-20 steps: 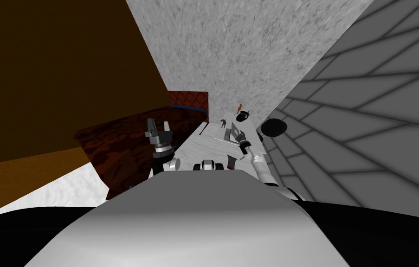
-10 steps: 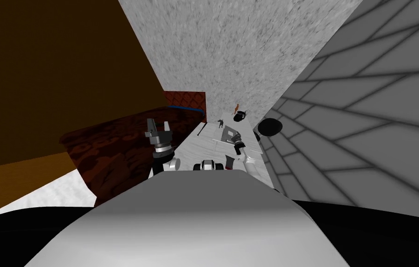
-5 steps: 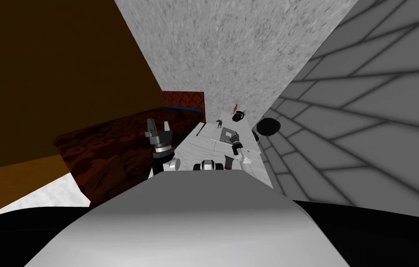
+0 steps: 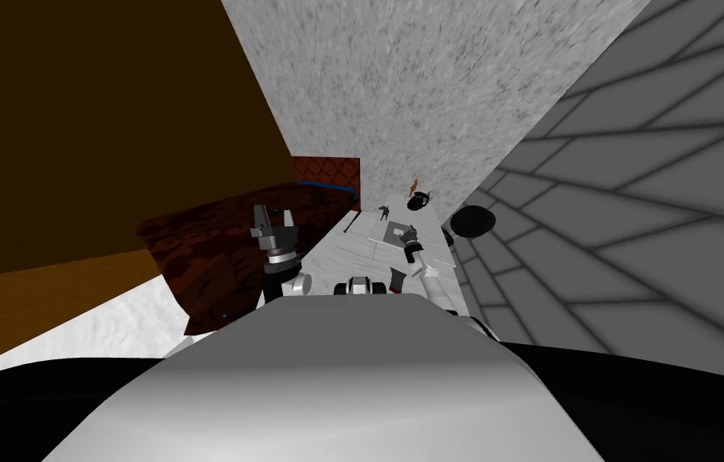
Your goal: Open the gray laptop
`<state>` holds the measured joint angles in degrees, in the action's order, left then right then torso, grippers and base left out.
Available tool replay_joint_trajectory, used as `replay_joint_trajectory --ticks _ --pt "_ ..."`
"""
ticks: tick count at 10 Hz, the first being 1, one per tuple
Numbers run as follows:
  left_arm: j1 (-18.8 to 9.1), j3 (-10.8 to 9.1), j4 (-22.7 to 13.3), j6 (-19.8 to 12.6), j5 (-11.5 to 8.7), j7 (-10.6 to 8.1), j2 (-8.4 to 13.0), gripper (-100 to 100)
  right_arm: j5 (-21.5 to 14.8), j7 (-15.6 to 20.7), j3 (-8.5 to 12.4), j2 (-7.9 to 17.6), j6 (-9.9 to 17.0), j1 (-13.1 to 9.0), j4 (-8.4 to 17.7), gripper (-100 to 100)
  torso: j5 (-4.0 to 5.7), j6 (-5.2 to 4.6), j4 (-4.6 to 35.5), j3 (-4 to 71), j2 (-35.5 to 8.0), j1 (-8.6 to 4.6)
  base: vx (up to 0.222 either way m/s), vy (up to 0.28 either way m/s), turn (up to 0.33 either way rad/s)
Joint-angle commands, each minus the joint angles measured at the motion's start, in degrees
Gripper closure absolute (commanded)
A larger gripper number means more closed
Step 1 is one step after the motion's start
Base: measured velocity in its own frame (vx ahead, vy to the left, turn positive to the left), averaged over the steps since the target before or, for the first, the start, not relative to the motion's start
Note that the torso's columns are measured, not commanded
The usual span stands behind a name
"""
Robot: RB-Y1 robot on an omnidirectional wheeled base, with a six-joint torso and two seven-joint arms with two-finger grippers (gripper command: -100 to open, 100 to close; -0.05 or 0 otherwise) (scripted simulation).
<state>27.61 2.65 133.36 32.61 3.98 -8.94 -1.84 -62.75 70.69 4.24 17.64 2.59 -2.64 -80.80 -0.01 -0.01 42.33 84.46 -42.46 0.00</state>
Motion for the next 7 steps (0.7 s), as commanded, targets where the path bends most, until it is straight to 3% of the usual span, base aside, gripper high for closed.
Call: replay_joint_trajectory --ticks 1,3,4,6,7 --pt "0.0 0.0 0.0 0.0 0.0 0.0 0.0 0 1.24 -2.2 -1.38 3.08 2.36 -2.41 2.23 -100 0.0 0.01 -0.04 0.08 0.13 0.02 -0.082 0.028 0.047" --pt "0.01 0.0 0.0 0.0 0.0 0.0 0.0 0 3.01 -5.08 -3.31 7.15 5.4 -4.99 4.53 -100 0.01 0.03 -0.12 0.27 0.42 -0.03 -0.07 0.023 0.137" --pt "0.01 0.0 0.0 0.0 0.0 0.0 0.0 0 3.01 -5.08 -3.31 7.42 5.4 -4.99 4.53 -100 0.01 0.03 -0.08 0.17 0.26 -0.01 -0.066 0.015 0.066" --pt "0.02 -0.01 0.0 0.0 0.0 0.0 0.0 0 4.79 -7.96 -5.23 11.77 8.43 -7.56 6.83 -100 0.01 0.02 -0.04 0.1 0.16 -0.04 -0.075 0.014 0.131" --pt "0.01 0.0 0.0 0.0 0.0 0.0 0.0 0 4.79 -7.96 -5.23 11.77 8.43 -7.56 6.83 -100 0.0 0.02 -0.03 0.06 0.08 0.01 -0.078 0.023 0.067"
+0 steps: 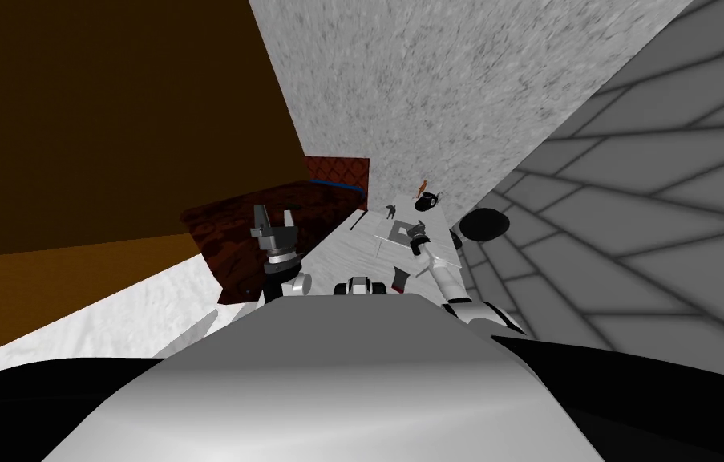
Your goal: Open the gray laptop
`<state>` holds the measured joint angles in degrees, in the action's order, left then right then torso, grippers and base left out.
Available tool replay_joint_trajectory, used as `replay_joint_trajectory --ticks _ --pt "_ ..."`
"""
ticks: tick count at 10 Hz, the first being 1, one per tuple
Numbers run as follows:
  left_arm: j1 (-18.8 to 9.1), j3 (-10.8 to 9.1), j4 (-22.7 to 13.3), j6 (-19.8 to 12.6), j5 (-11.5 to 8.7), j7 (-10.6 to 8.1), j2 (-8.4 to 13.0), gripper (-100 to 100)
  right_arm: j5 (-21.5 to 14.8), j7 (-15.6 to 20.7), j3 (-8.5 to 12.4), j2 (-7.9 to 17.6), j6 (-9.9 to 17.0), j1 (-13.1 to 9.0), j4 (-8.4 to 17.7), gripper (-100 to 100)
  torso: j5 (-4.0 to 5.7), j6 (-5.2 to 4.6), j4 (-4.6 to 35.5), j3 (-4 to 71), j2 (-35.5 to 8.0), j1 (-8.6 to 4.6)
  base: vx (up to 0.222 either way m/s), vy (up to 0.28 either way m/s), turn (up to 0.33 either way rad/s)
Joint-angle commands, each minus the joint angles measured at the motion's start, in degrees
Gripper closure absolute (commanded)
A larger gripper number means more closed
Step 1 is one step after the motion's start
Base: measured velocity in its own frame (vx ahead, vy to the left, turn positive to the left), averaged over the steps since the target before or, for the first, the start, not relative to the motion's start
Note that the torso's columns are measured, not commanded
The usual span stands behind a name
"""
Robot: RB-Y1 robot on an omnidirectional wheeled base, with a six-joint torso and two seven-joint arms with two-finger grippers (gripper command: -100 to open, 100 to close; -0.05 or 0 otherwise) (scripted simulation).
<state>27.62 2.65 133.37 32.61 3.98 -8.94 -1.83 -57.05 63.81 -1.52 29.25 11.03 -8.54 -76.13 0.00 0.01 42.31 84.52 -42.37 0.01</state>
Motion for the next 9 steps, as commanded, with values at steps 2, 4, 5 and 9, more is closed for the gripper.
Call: replay_joint_trajectory --ticks 2,4,5,9 --pt "0.01 0.0 0.0 0.0 0.0 0.0 0.0 0 -0.02 -2.52 -0.43 2.33 1.51 -2.96 3.3 -100 0.01 -0.03 -0.05 0.1 0.19 -0.03 -0.045 0.01 0.052" --pt "0.01 -0.01 0.0 0.0 0.0 0.0 0.0 0 -0.11 -1.81 -0.34 1.56 1.24 -2.44 2.63 0 0.01 -0.03 -0.05 0.1 0.17 -0.05 -0.015 0.001 0.018" --pt "0.02 -0.01 0.0 0.0 0.0 0.0 0.0 0 -0.11 -1.79 -0.34 1.55 1.22 -2.42 2.61 0 0.01 -0.02 -0.05 0.11 0.19 -0.04 0.0 0.0 0.0" --pt "0.02 -0.01 0.0 0.0 0.0 0.0 0.0 0 -0.11 -1.79 -0.34 1.55 1.22 -2.43 2.62 0 0.0 -0.01 -0.02 0.04 0.08 -0.01 0.0 0.0 0.0"
